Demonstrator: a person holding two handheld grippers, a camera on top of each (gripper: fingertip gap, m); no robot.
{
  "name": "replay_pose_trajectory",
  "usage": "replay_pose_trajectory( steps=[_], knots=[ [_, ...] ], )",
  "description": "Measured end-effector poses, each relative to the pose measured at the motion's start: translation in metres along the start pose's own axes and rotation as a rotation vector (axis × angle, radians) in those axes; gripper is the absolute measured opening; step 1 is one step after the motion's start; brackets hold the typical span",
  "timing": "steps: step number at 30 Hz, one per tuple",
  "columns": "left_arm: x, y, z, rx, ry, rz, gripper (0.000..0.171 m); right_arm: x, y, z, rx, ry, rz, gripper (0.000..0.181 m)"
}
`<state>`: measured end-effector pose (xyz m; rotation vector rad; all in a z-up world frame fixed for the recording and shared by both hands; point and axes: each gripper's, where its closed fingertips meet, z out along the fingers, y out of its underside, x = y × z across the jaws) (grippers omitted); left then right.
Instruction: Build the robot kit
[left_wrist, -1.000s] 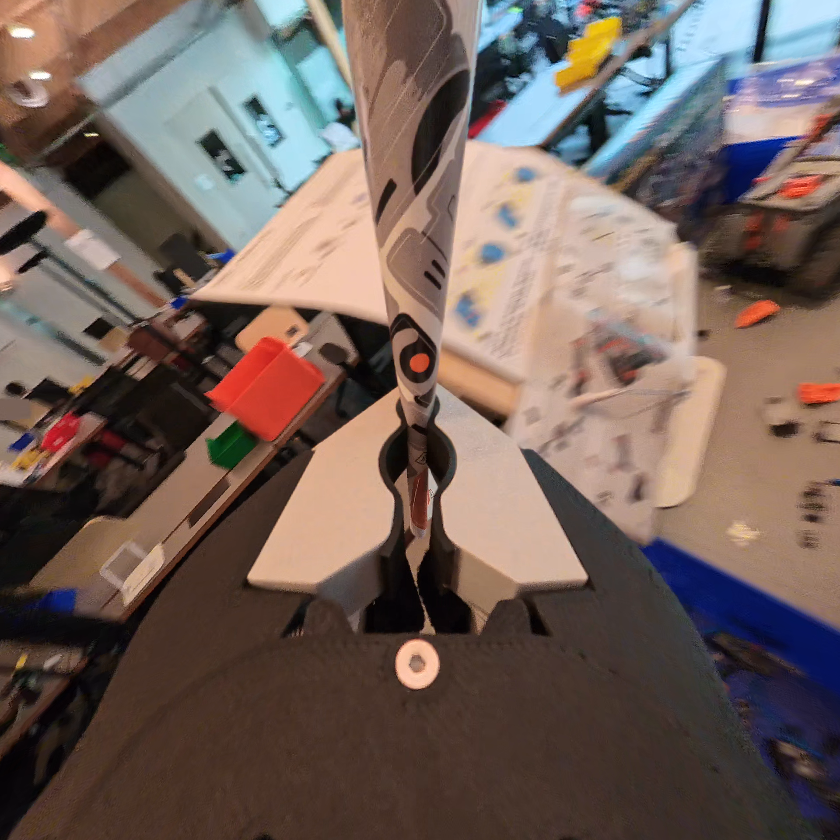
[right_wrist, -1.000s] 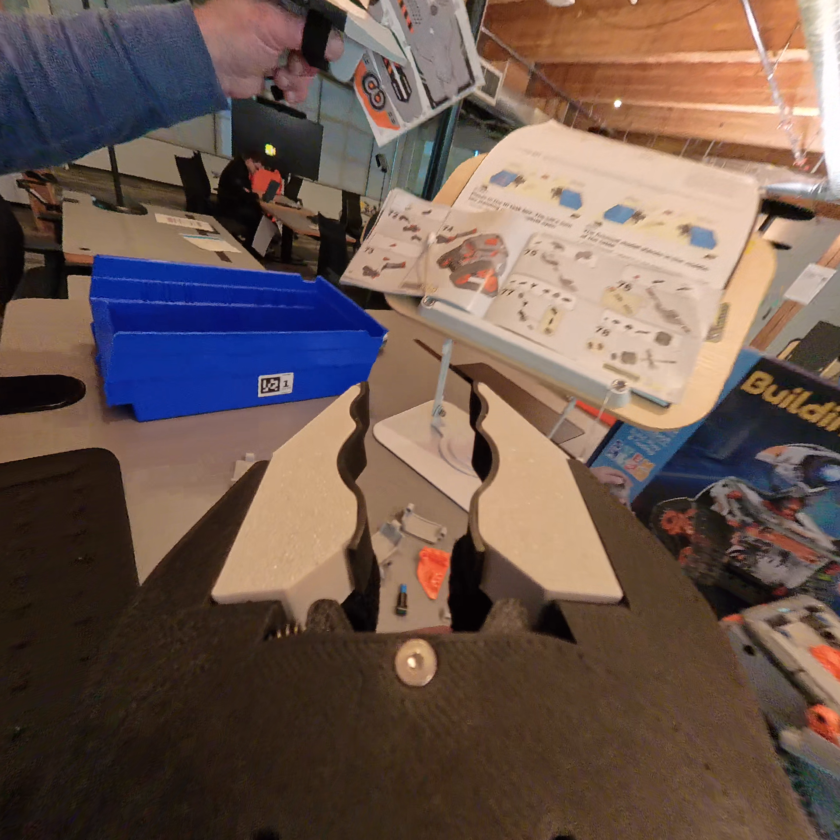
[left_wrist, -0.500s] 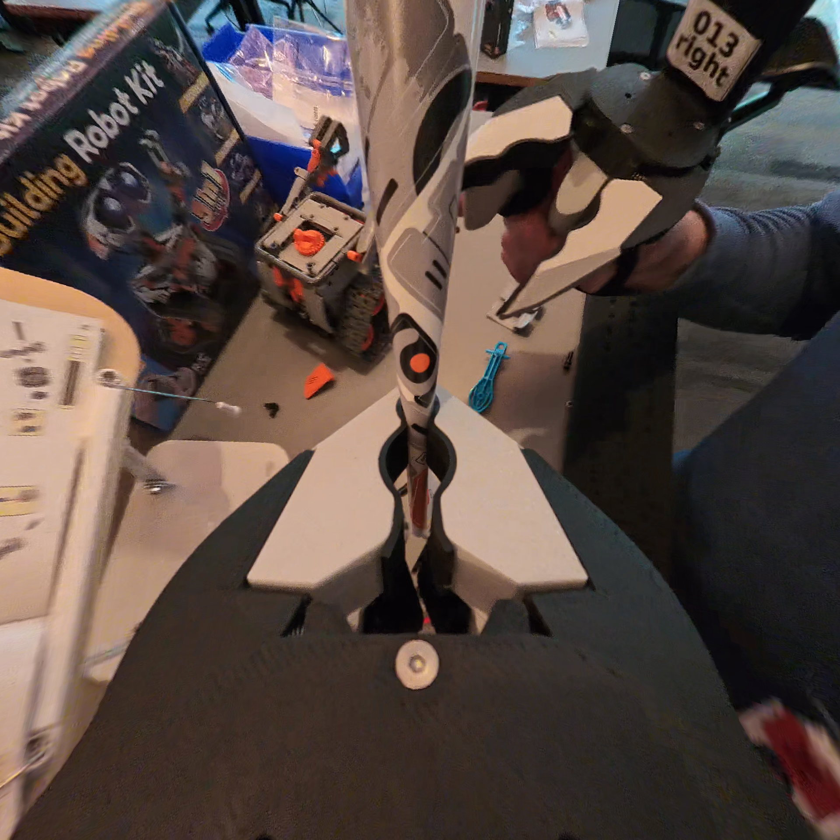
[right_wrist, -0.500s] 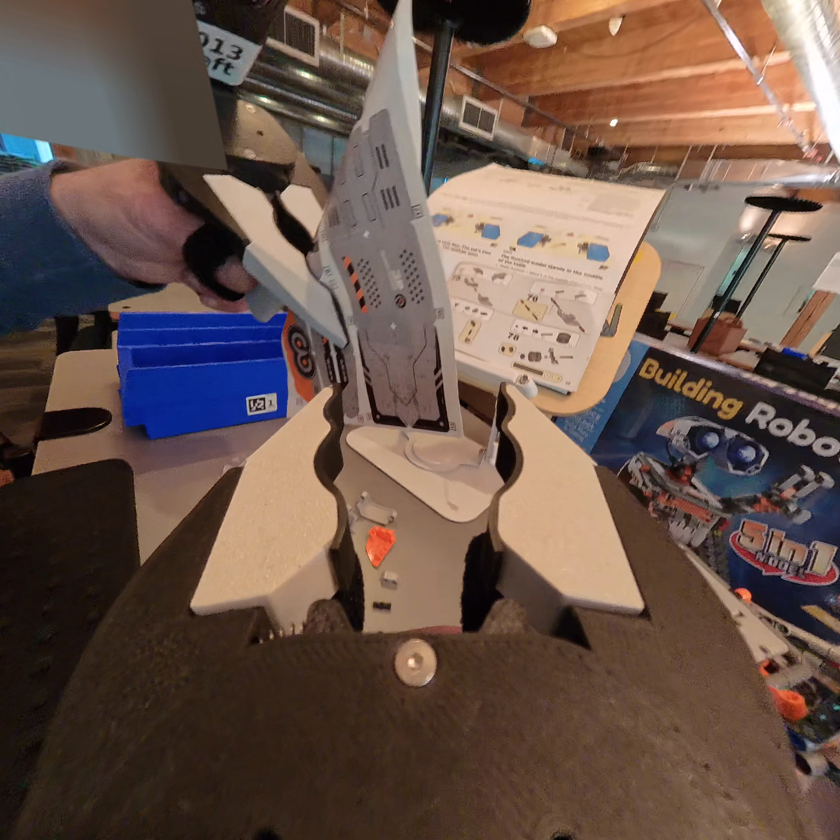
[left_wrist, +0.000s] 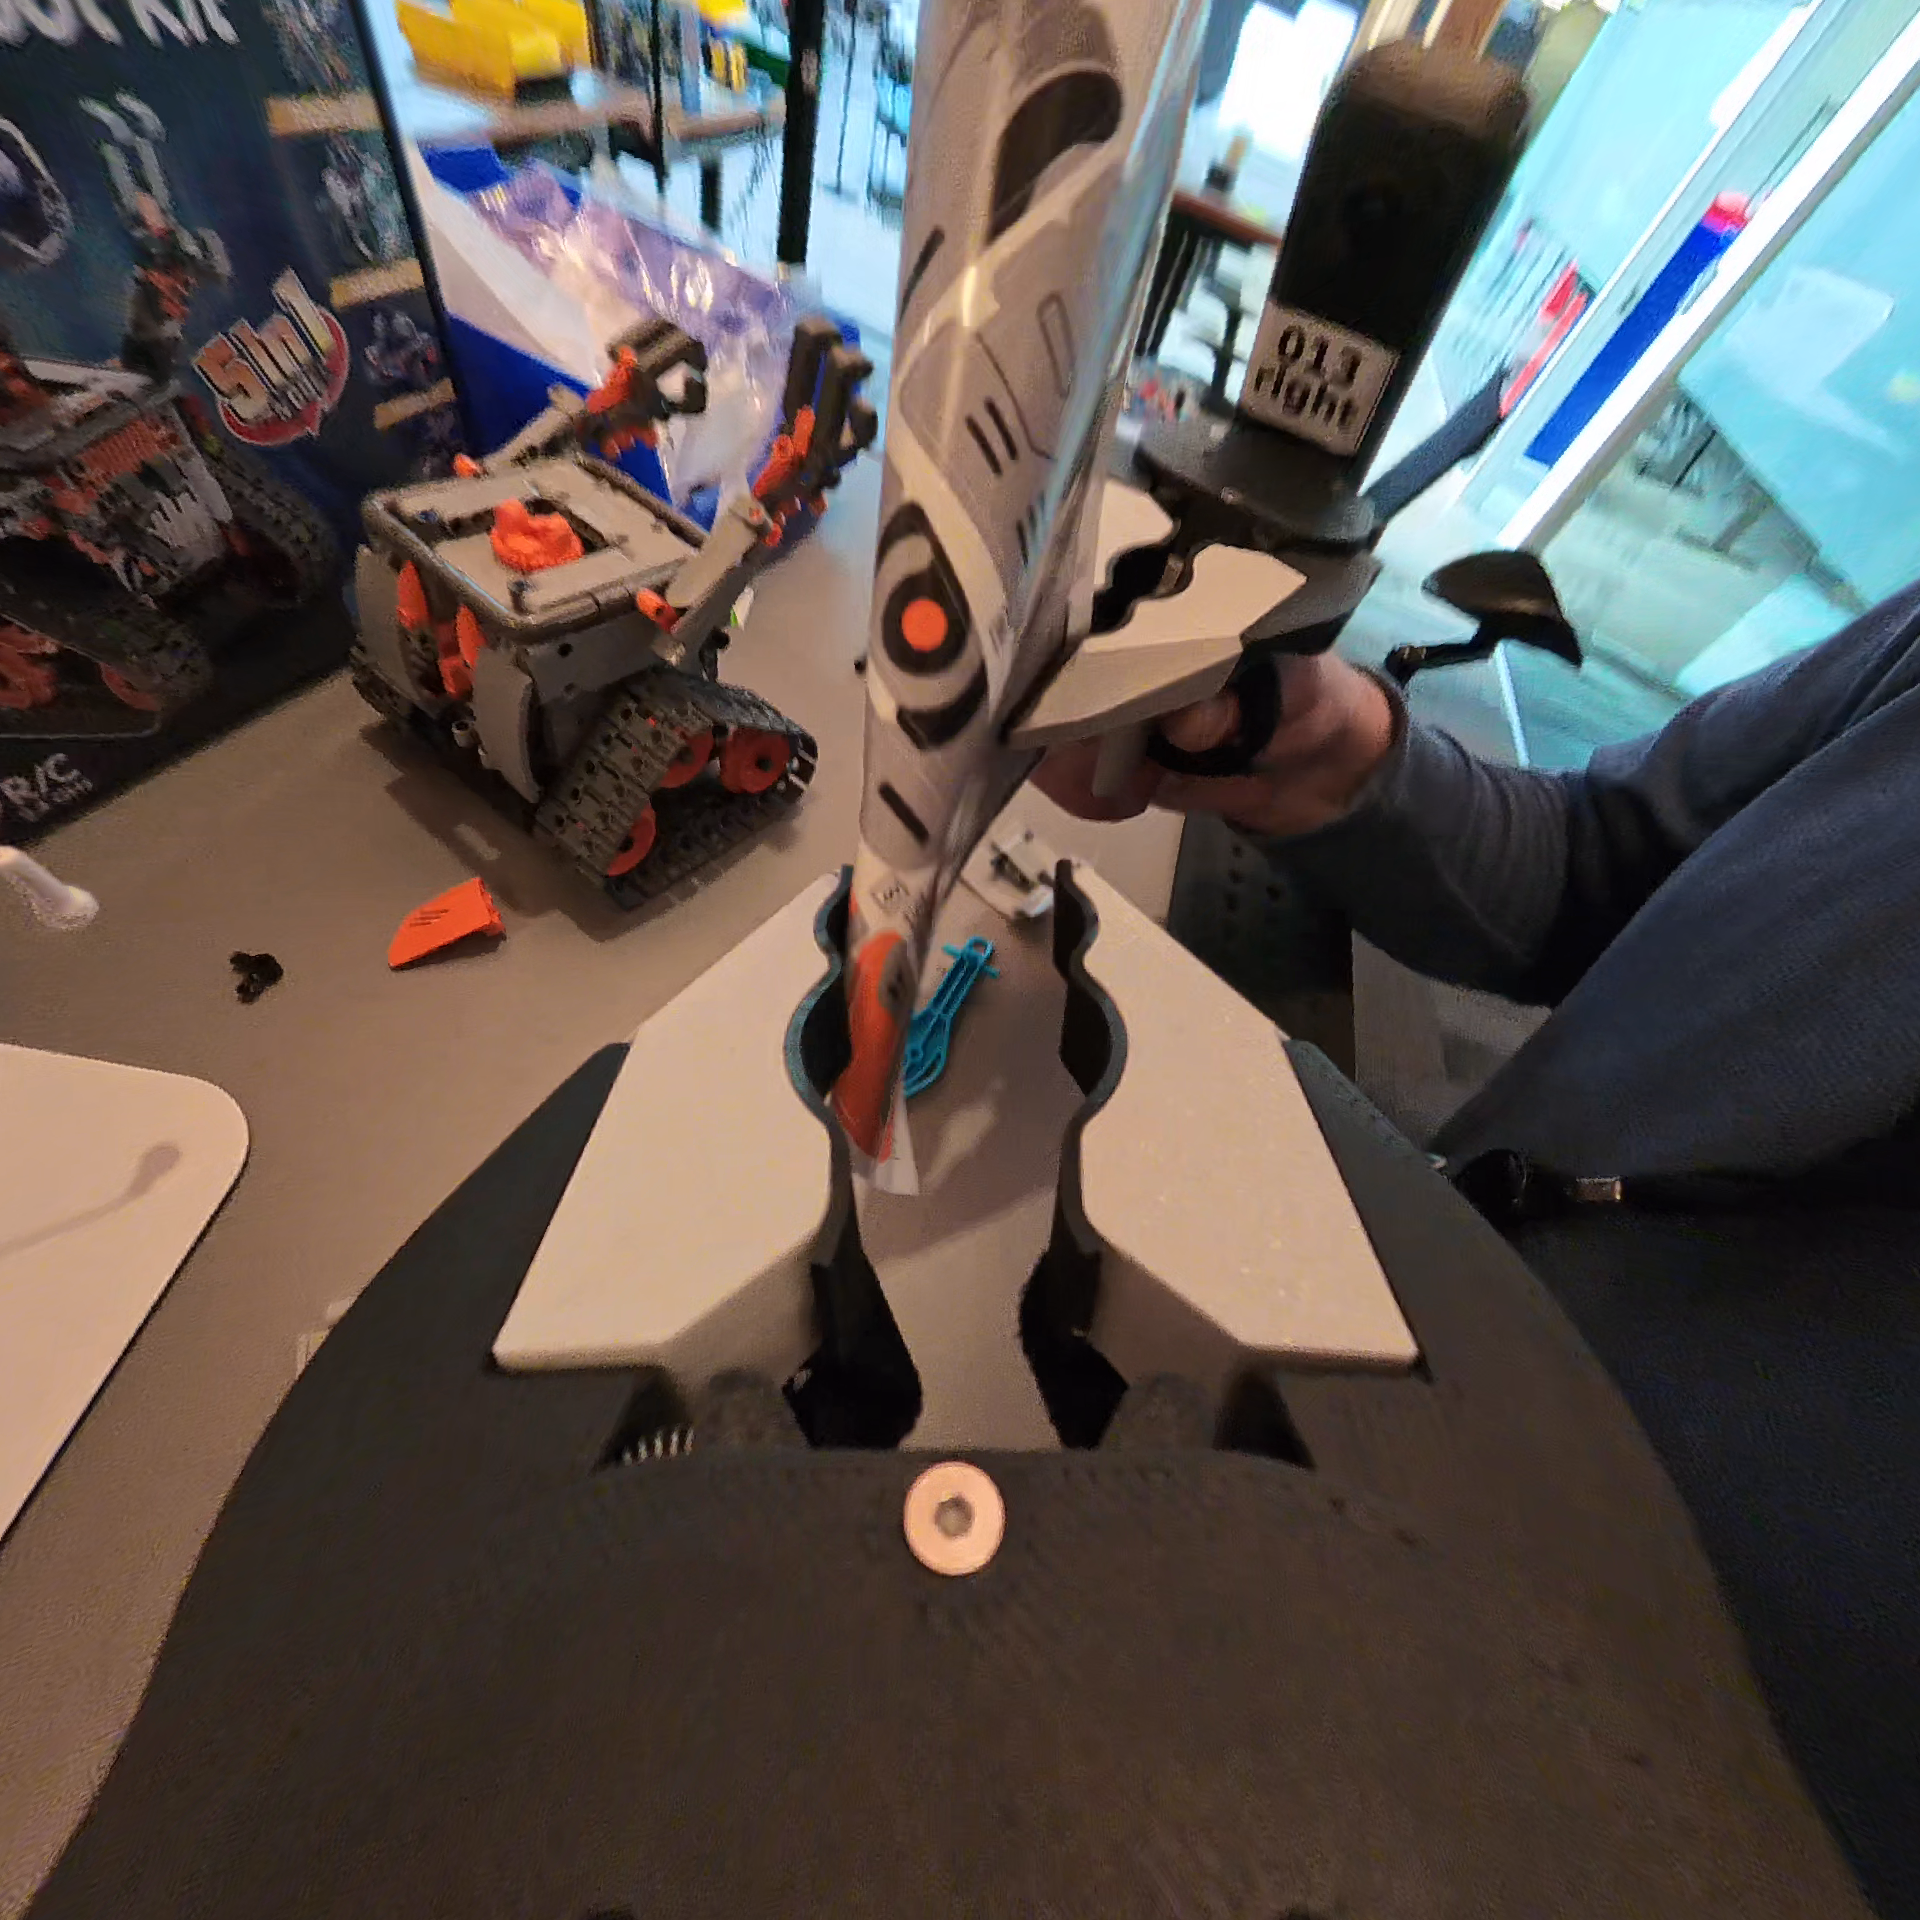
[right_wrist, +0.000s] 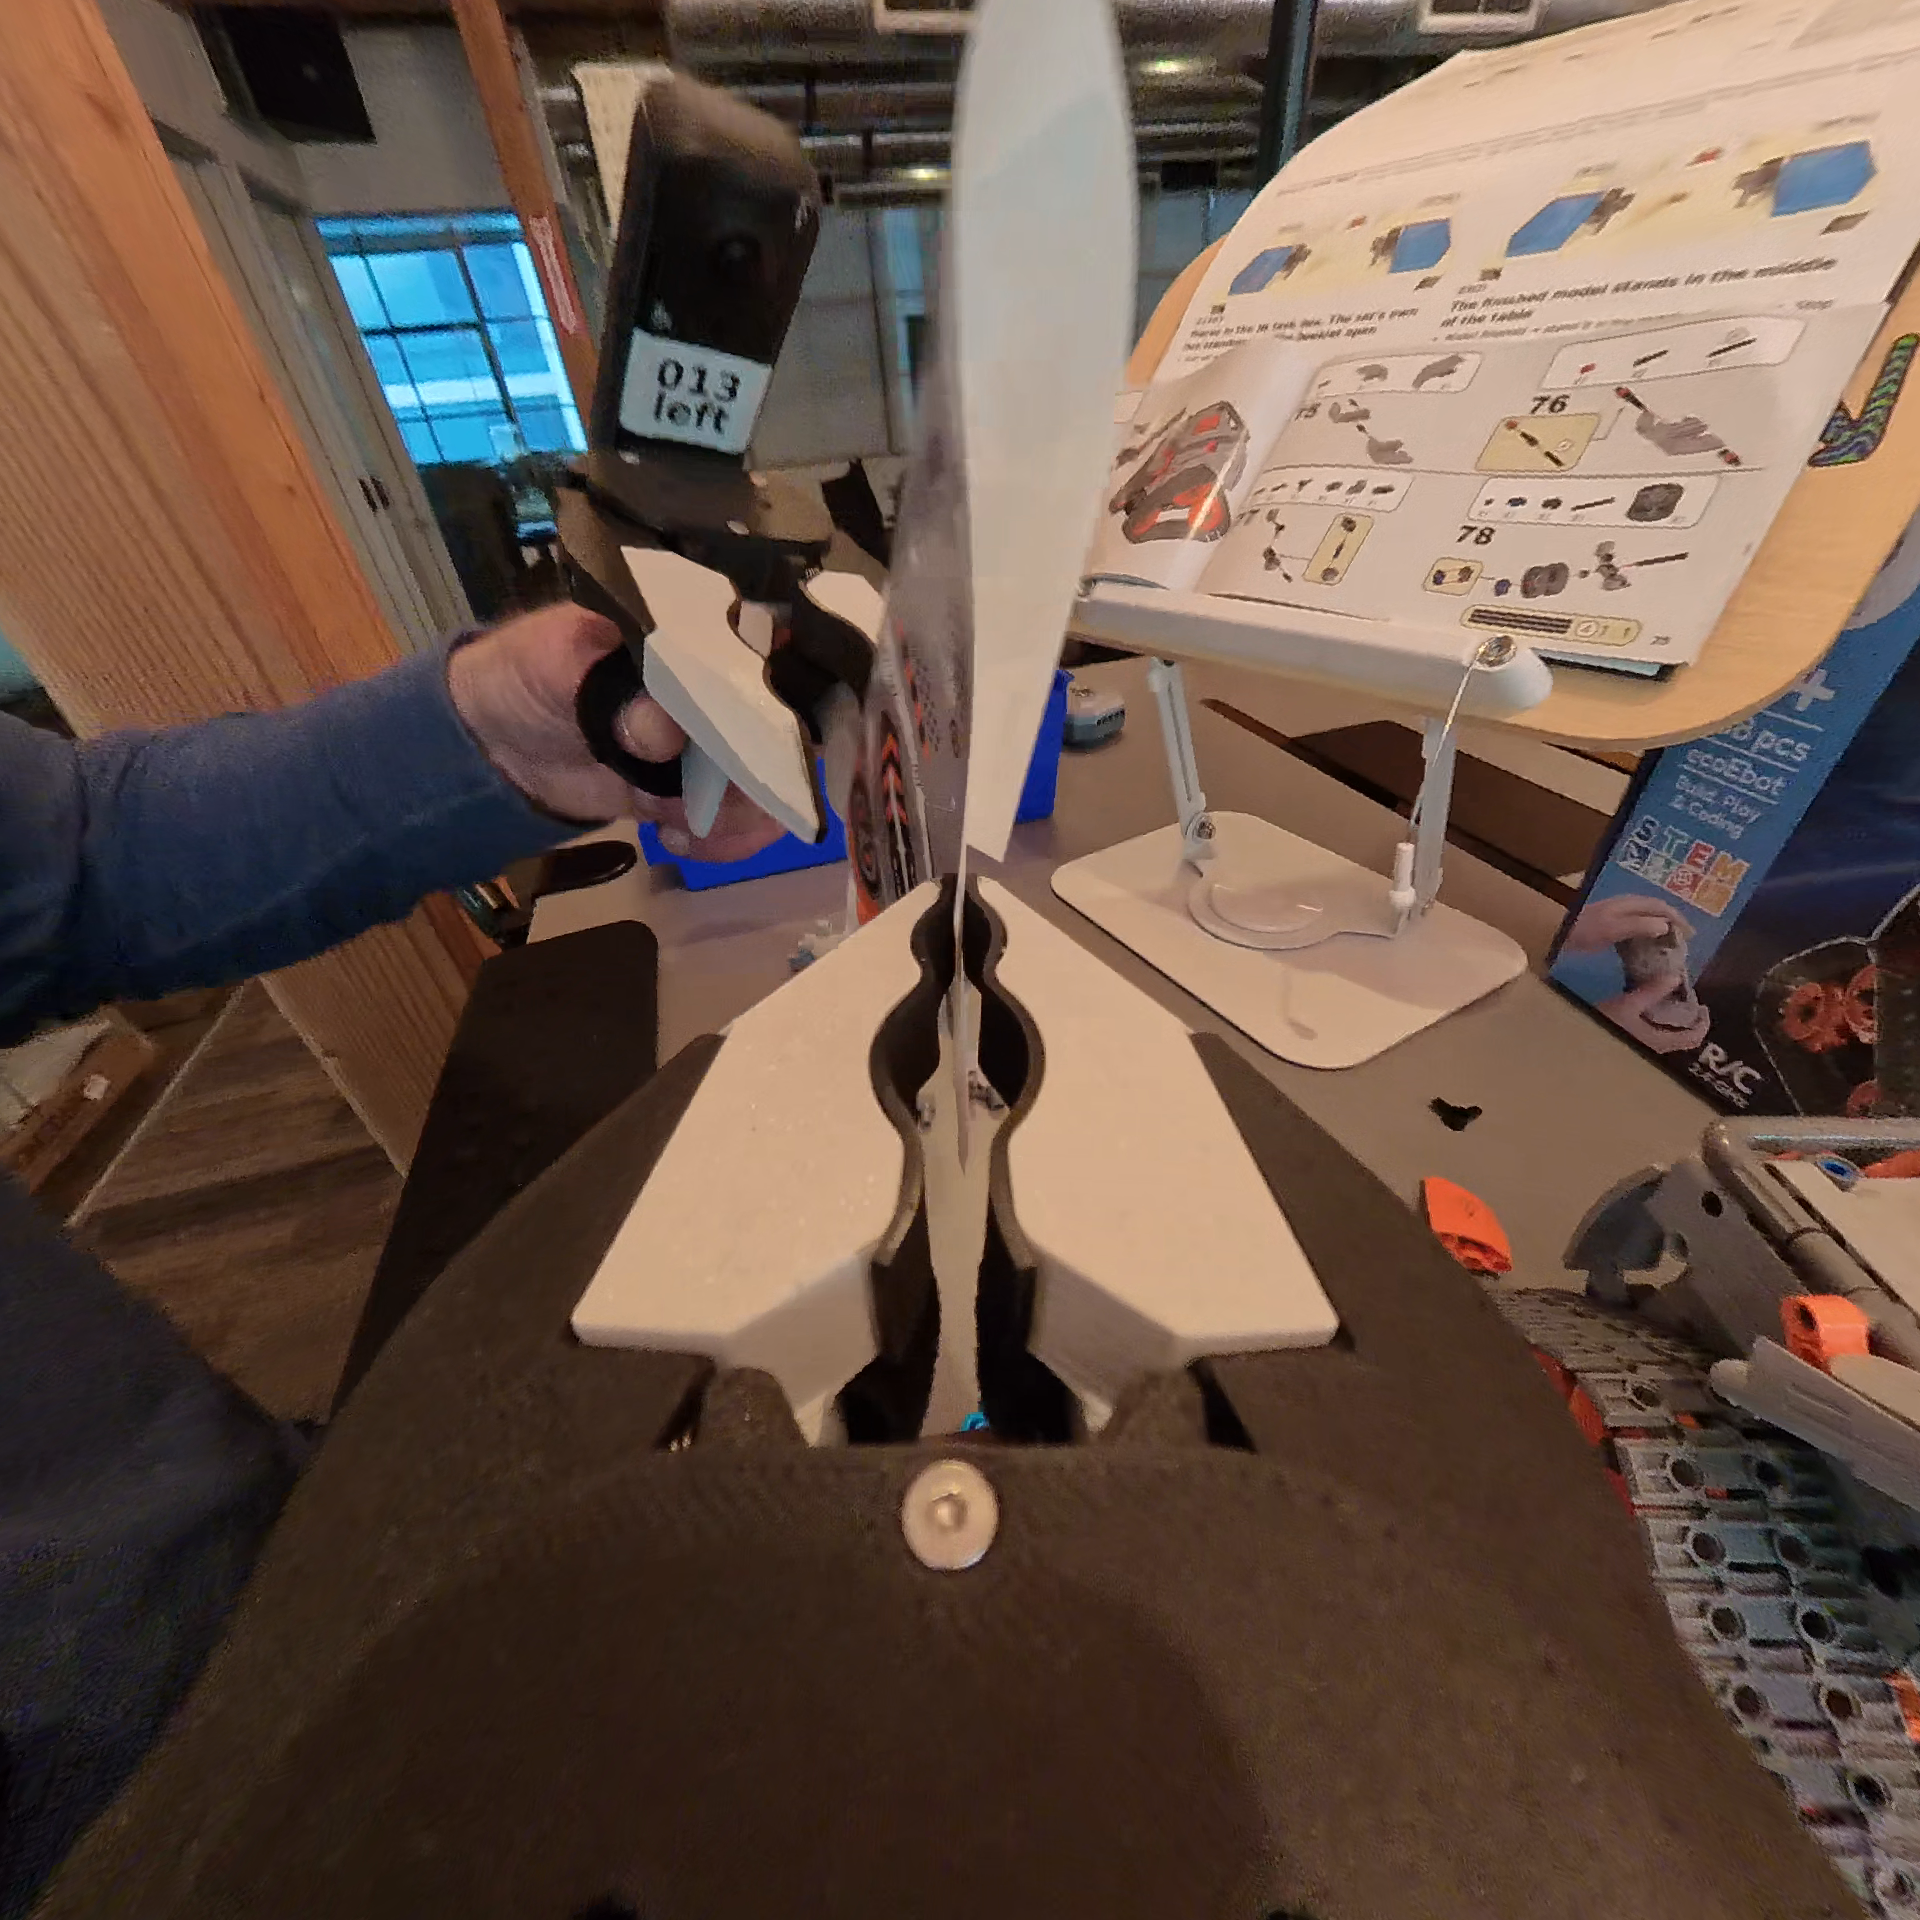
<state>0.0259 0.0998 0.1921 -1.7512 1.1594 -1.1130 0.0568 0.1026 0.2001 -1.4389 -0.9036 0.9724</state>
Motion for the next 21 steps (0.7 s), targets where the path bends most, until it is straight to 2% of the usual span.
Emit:
replay_pose_trajectory(
  steps=[2,4,5,8,11,15,17,18,19,20,21],
  knots=[
    [0.0,-0.009,-0.01,0.132,0.008,-0.016,0.046,-0.002,-0.004,-0.003,0.031,-0.033,0.022,0.0],
    [-0.01,-0.011,-0.017,0.208,-0.006,-0.07,0.07,-0.005,-0.009,-0.006,0.071,-0.068,0.013,0.0],
    [-0.014,-0.009,-0.018,0.24,0.009,-0.109,0.071,-0.013,-0.014,-0.008,0.109,-0.117,-0.006,0.0],
    [-0.014,0.003,-0.009,0.258,0.144,-0.241,0.094,-0.015,-0.019,-0.013,0.155,-0.162,0.01,0.0],
    [-0.01,0.009,0.006,0.263,0.279,-0.308,0.097,-0.024,-0.021,-0.019,0.192,-0.273,0.068,0.0],
    [-0.002,-0.005,0.006,0.359,0.46,-0.332,0.089,-0.025,0.004,-0.016,0.07,-0.33,0.109,0.0],
    [0.008,-0.011,-0.003,0.407,0.582,-0.322,0.062,-0.012,0.018,-0.012,0.007,-0.262,0.132,0.0],
    [0.008,-0.012,-0.003,0.418,0.593,-0.307,0.051,-0.012,0.021,-0.013,0.004,-0.28,0.156,0.0],
    [0.007,-0.012,-0.003,0.428,0.591,-0.302,0.047,-0.011,0.023,-0.014,-0.001,-0.285,0.172,0.0],
    [0.007,-0.012,-0.004,0.44,0.599,-0.291,0.031,-0.007,0.028,-0.013,-0.024,-0.259,0.177,0.0],
    [0.005,-0.013,-0.005,0.46,0.584,-0.268,0.003,-0.004,0.033,-0.012,-0.048,-0.242,0.184,0.0]
  ],
)
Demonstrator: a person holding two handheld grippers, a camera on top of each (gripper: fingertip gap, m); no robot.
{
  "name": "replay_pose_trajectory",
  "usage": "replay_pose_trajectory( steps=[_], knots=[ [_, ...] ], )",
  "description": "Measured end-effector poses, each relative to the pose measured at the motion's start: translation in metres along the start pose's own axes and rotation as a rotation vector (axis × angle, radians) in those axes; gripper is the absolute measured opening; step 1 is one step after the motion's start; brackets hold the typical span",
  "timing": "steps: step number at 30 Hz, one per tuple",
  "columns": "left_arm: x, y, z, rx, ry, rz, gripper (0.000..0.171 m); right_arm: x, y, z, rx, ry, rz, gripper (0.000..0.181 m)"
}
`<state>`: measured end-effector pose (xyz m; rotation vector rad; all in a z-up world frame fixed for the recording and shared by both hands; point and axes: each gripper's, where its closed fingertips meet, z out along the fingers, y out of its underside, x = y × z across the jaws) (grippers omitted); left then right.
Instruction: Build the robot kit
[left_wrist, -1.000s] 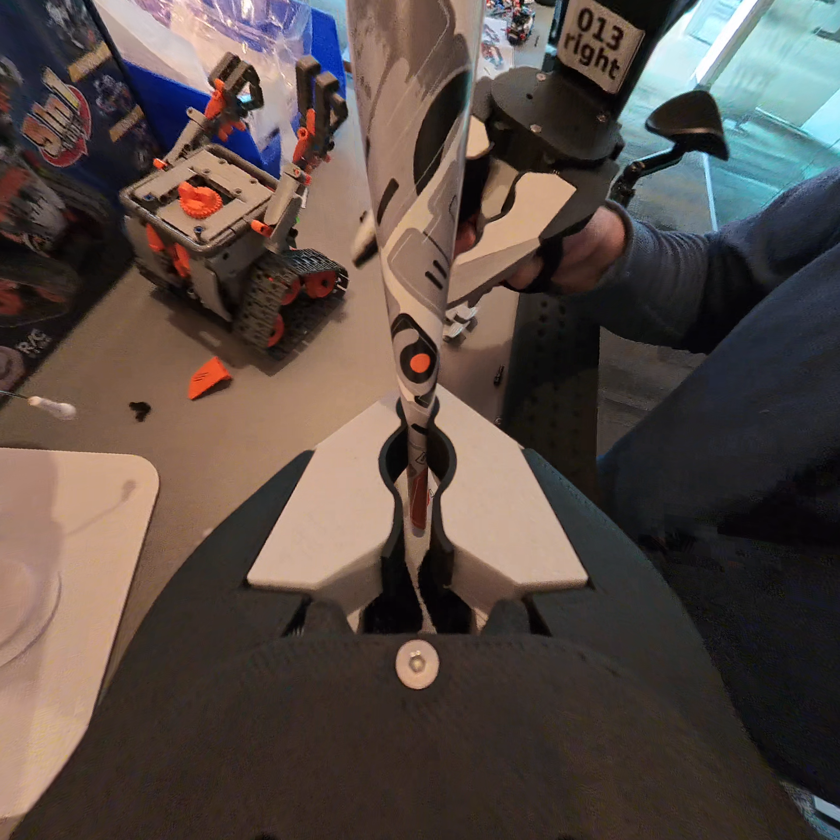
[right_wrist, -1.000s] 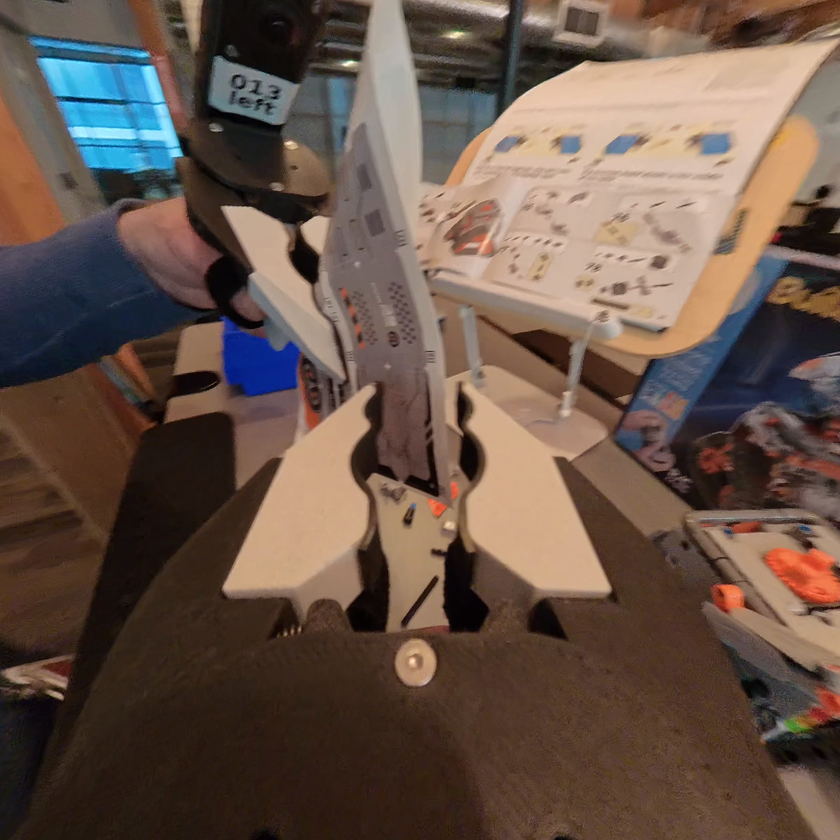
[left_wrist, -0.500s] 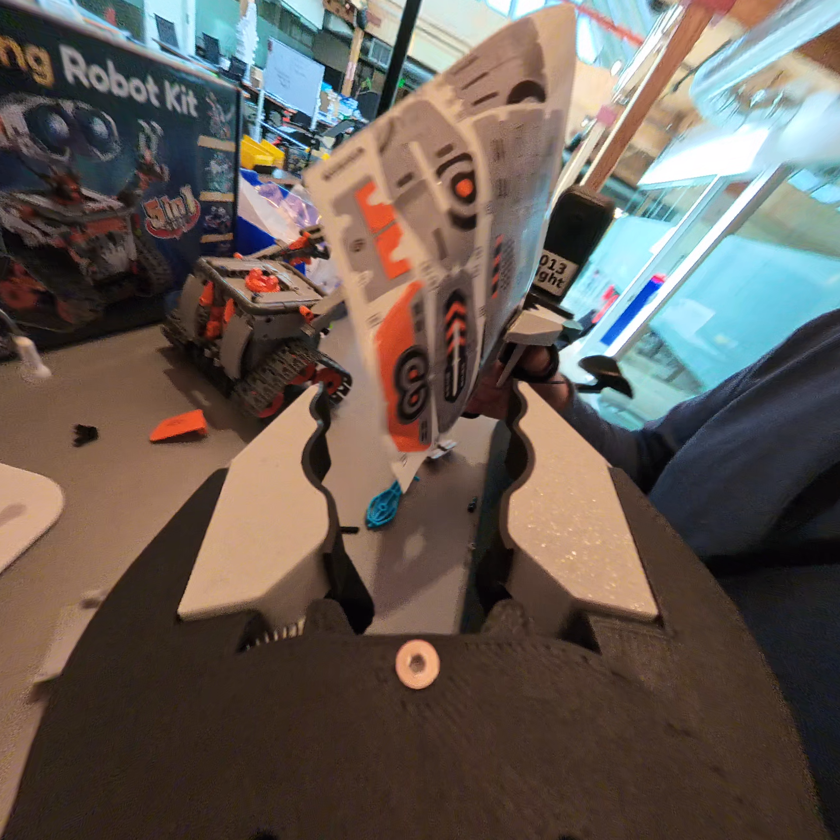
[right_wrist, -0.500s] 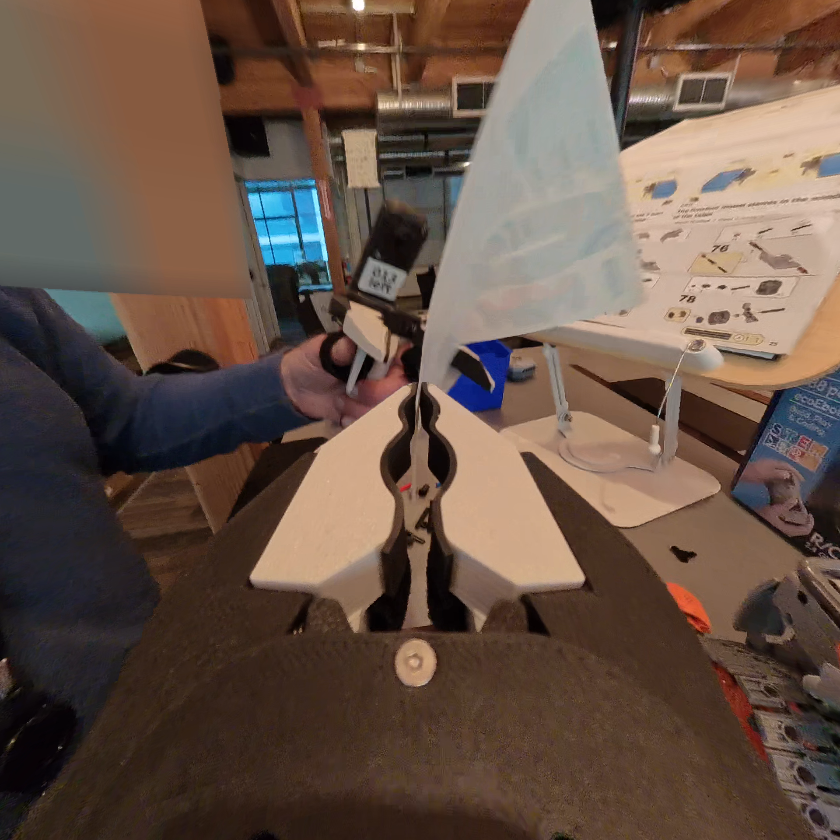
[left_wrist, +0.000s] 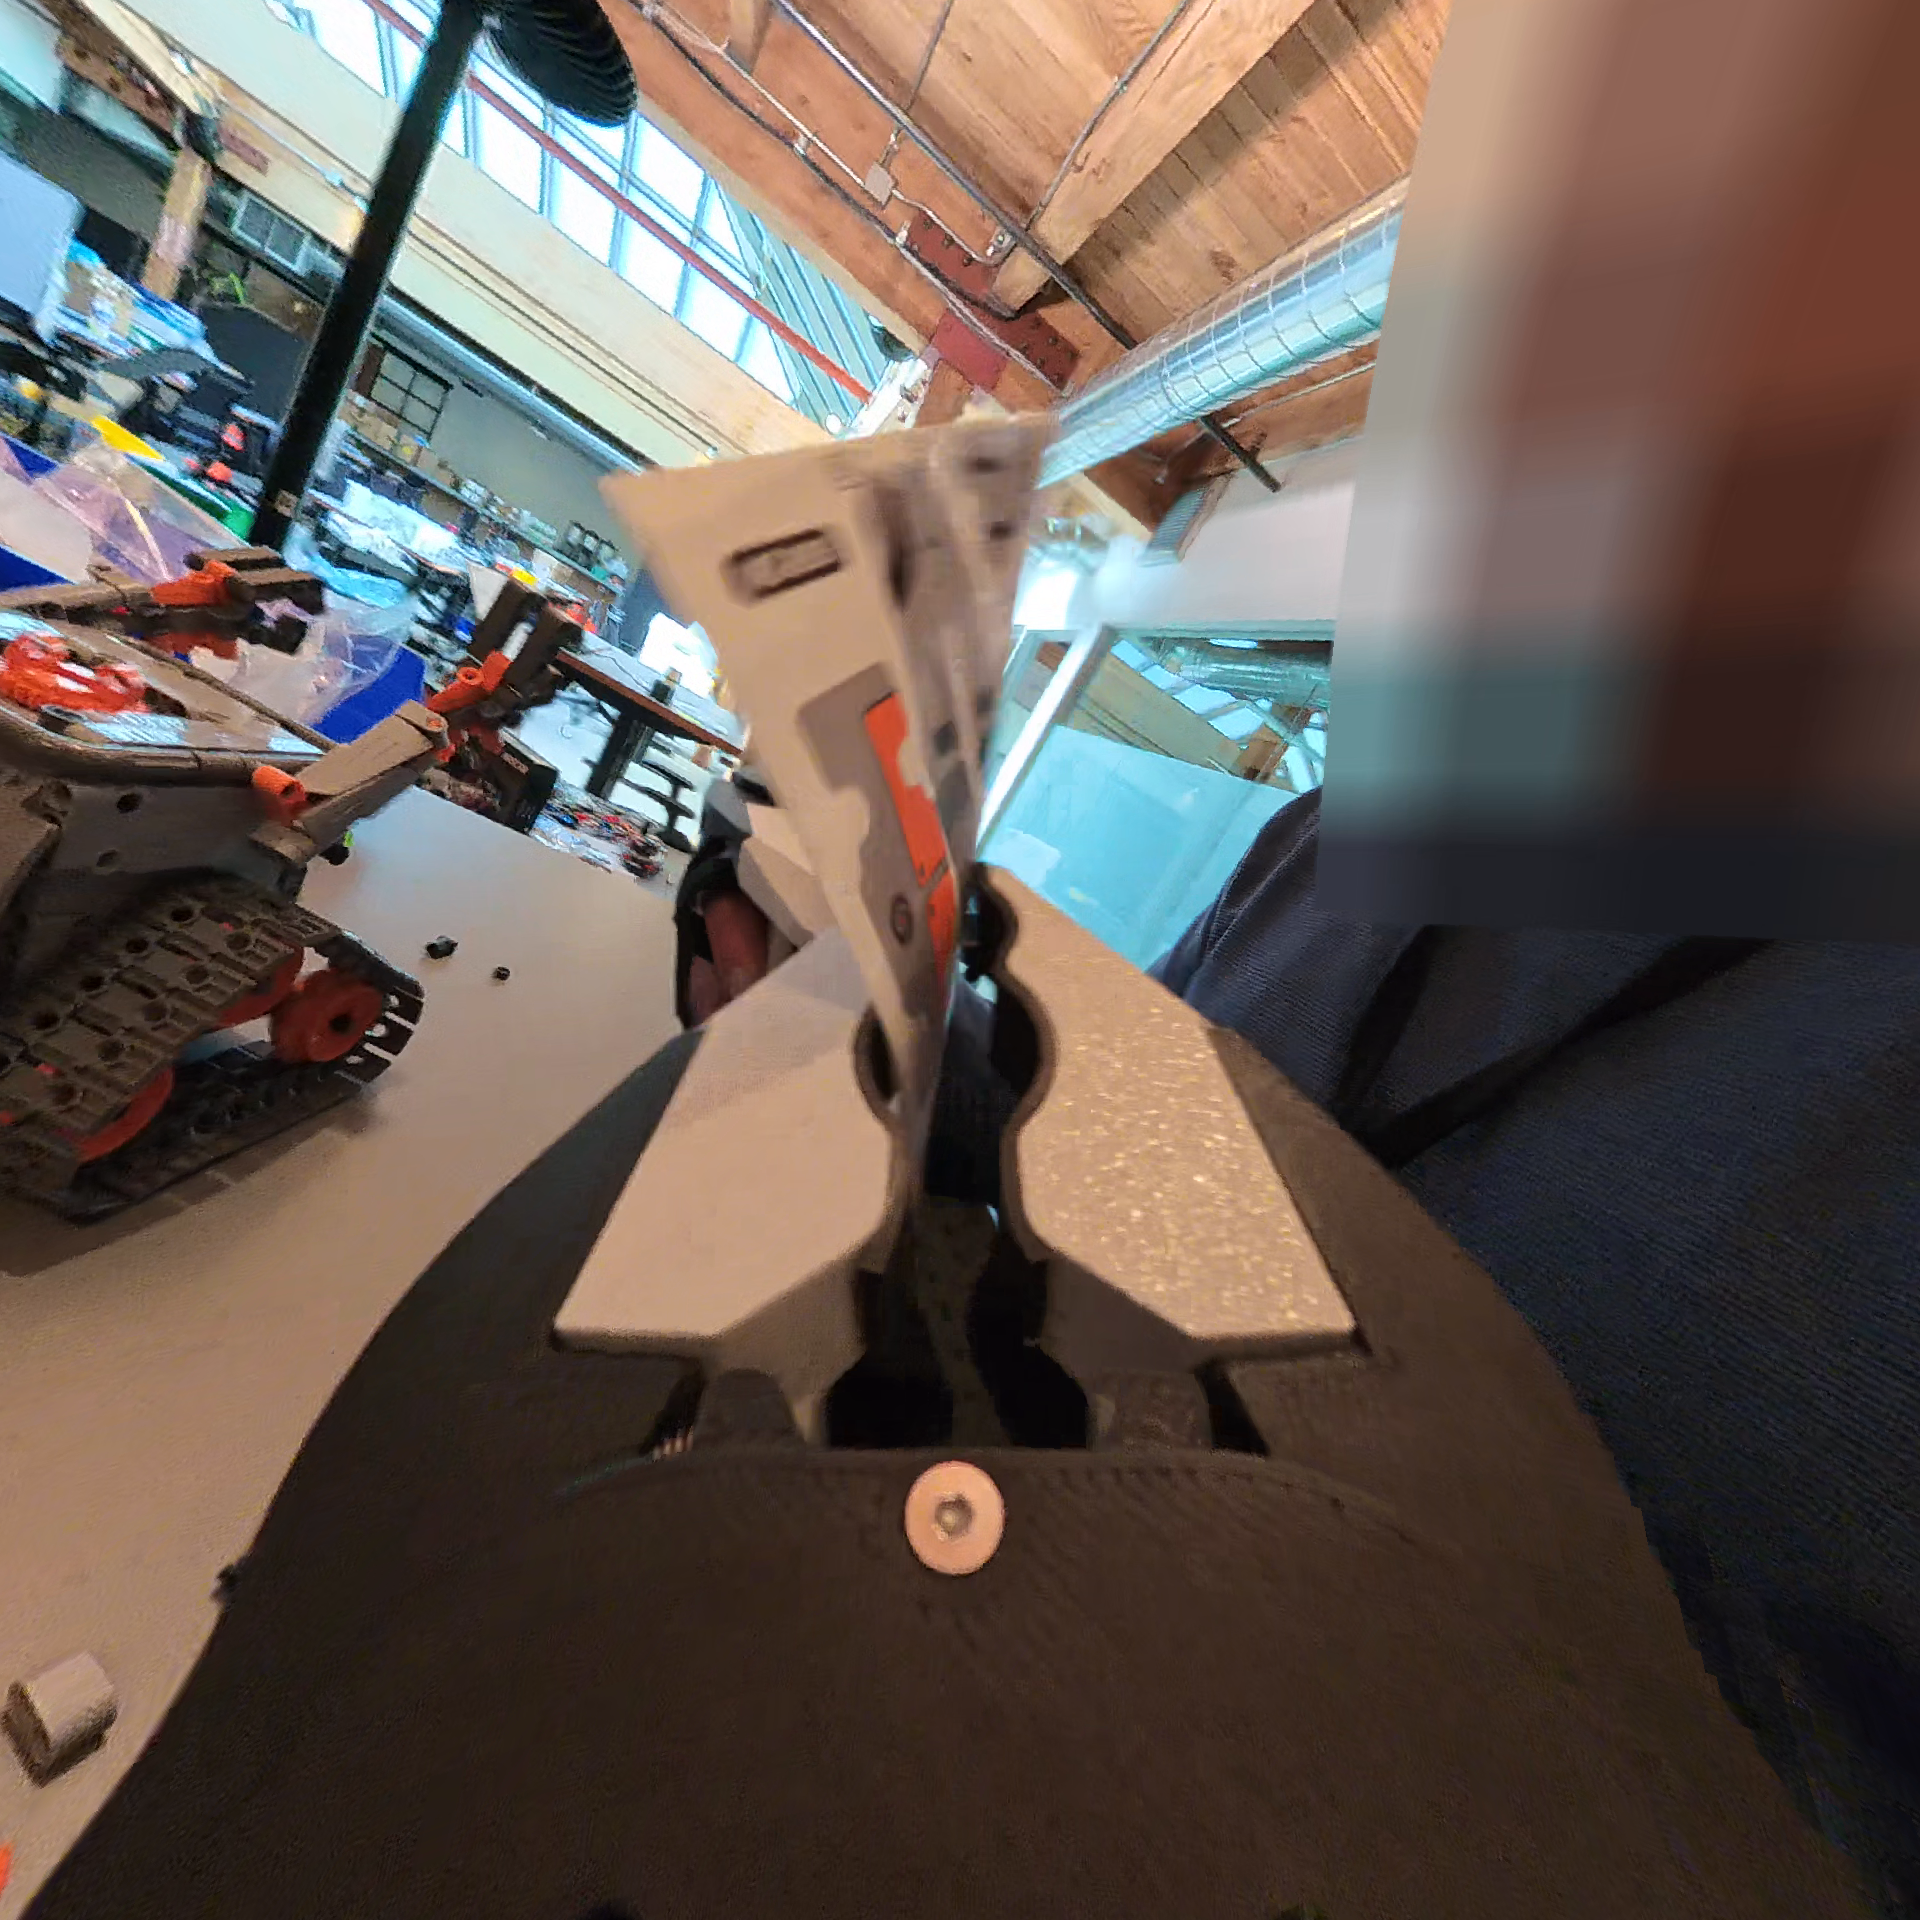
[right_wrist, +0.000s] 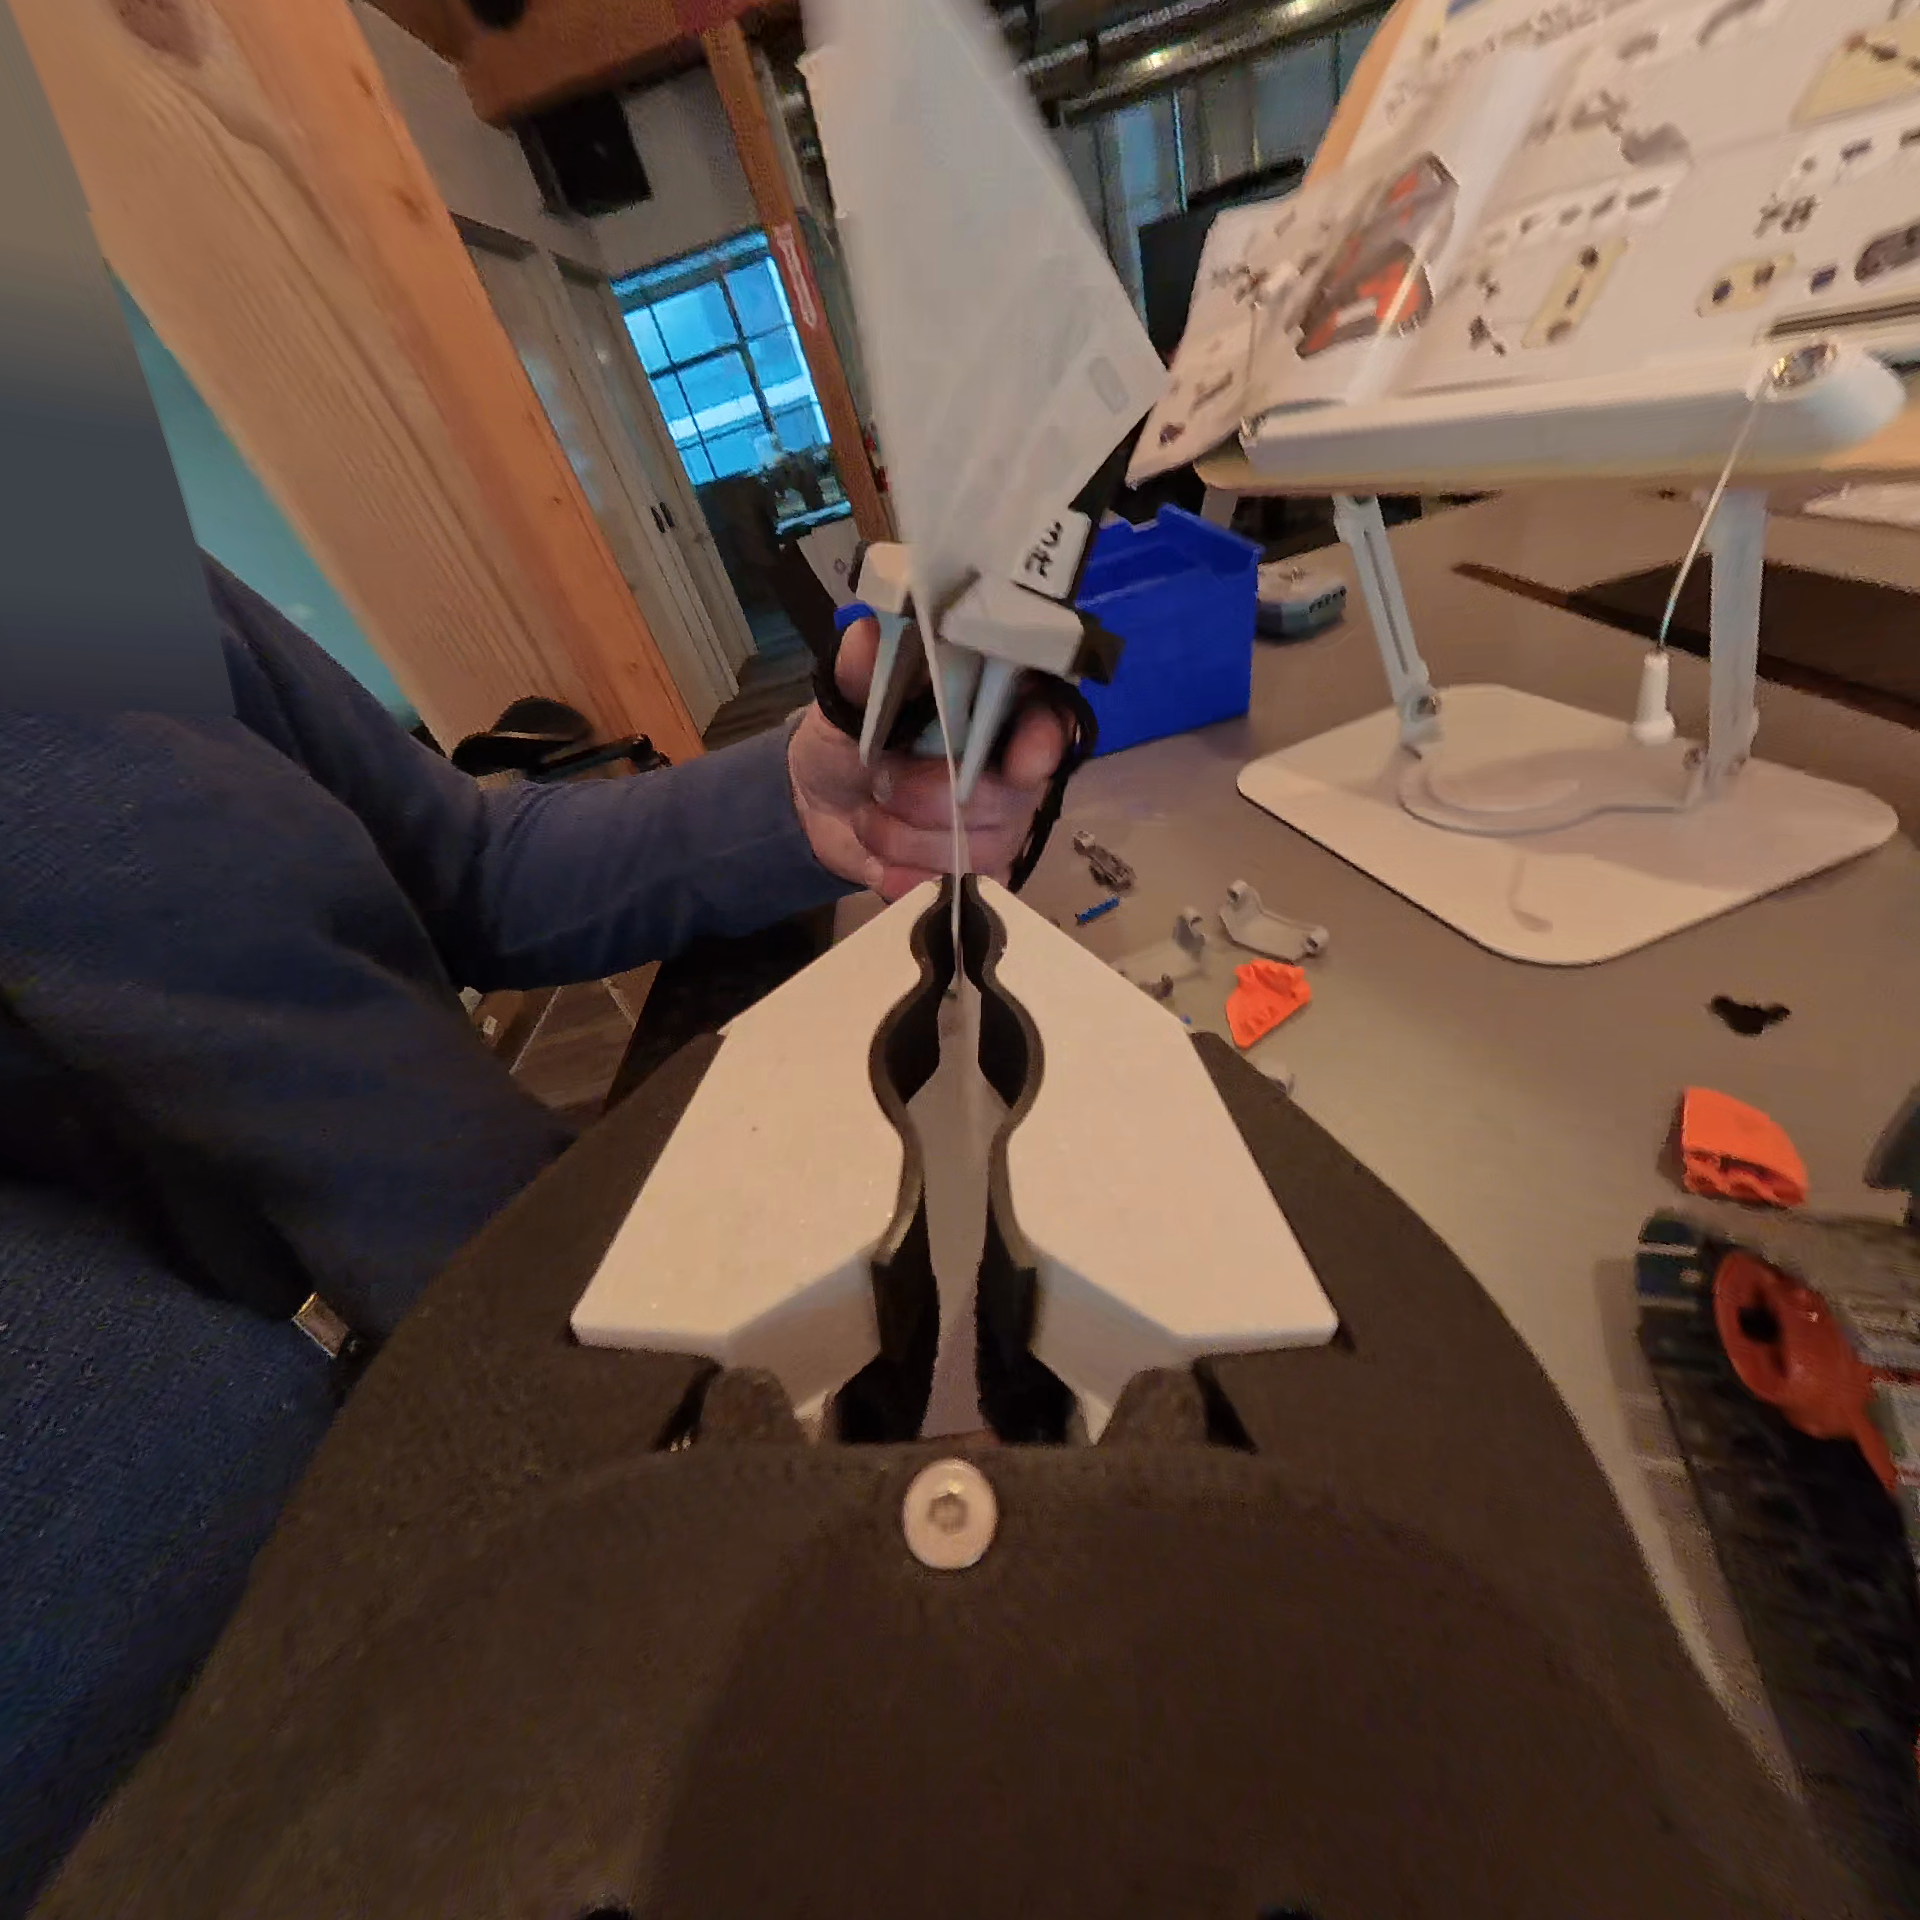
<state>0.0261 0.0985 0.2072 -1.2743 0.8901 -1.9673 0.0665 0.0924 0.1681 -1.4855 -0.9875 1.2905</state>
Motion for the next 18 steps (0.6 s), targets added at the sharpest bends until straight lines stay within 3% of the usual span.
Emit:
replay_pose_trajectory(
  steps=[4,8,10,12,15,18],
  knots=[
    [-0.024,-0.003,-0.006,-0.018,-0.169,0.076,0.0,0.011,0.006,-0.001,0.019,-0.003,0.145,0.0],
    [-0.044,-0.002,-0.009,-0.021,-0.267,0.011,0.0,0.017,0.007,-0.003,0.027,0.022,0.158,0.001],
    [-0.042,0.007,-0.005,-0.062,-0.226,-0.026,0.0,0.022,0.003,-0.005,0.047,0.046,0.165,0.021],
    [-0.051,0.021,-0.004,-0.135,-0.26,-0.067,0.0,0.032,0.001,-0.007,0.06,0.104,0.161,0.028],
    [-0.055,0.02,-0.001,-0.109,-0.258,-0.1,0.0,0.03,0.001,-0.005,0.062,0.087,0.16,0.0],
    [-0.061,0.02,-0.004,-0.095,-0.27,-0.119,0.0,0.036,0.006,-0.004,0.049,0.113,0.186,0.0]
  ],
)
